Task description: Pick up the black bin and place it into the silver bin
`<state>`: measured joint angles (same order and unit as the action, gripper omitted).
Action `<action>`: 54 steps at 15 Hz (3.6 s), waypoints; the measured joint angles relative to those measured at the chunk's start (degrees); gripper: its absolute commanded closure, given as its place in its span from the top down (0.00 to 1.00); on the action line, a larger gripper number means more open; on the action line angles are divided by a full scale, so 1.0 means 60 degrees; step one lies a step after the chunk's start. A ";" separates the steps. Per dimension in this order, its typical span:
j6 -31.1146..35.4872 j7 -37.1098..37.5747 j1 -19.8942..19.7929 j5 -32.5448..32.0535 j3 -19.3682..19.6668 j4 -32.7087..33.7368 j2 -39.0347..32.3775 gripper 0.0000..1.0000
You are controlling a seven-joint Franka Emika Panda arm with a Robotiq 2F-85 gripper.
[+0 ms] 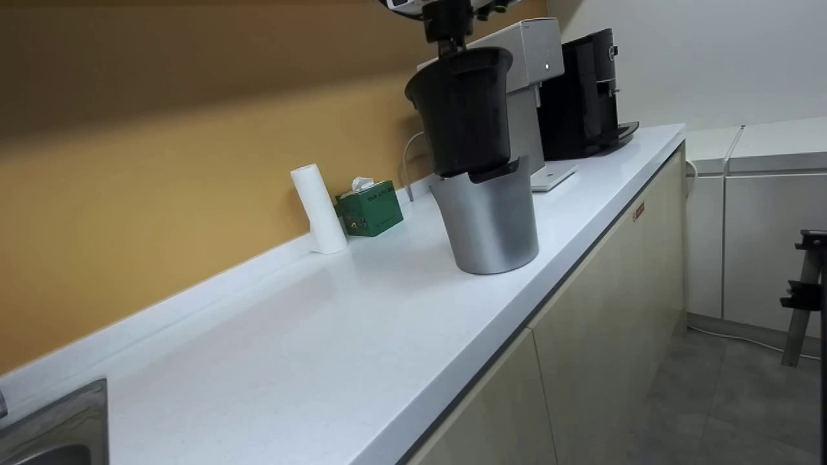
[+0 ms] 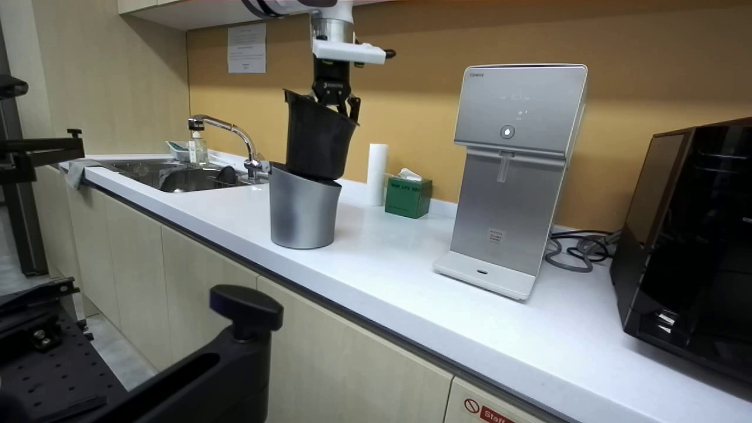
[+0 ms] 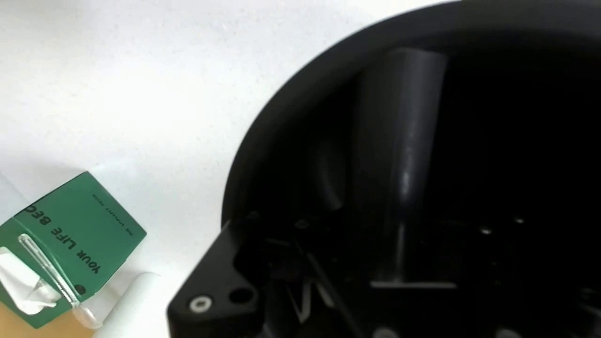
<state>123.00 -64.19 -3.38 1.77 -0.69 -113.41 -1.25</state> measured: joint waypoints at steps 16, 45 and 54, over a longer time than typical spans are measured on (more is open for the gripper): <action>0.1723 0.1837 0.0528 -0.2296 -0.0008 -0.2275 0.1354 0.00; 0.0767 0.6237 0.0851 -0.2958 -0.0305 -0.1955 0.0012 0.39; 0.0457 0.6247 0.0706 -0.2089 -0.0201 -0.1350 -0.0343 0.99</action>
<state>125.74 -26.71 0.86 -10.76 -1.89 -121.51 -3.31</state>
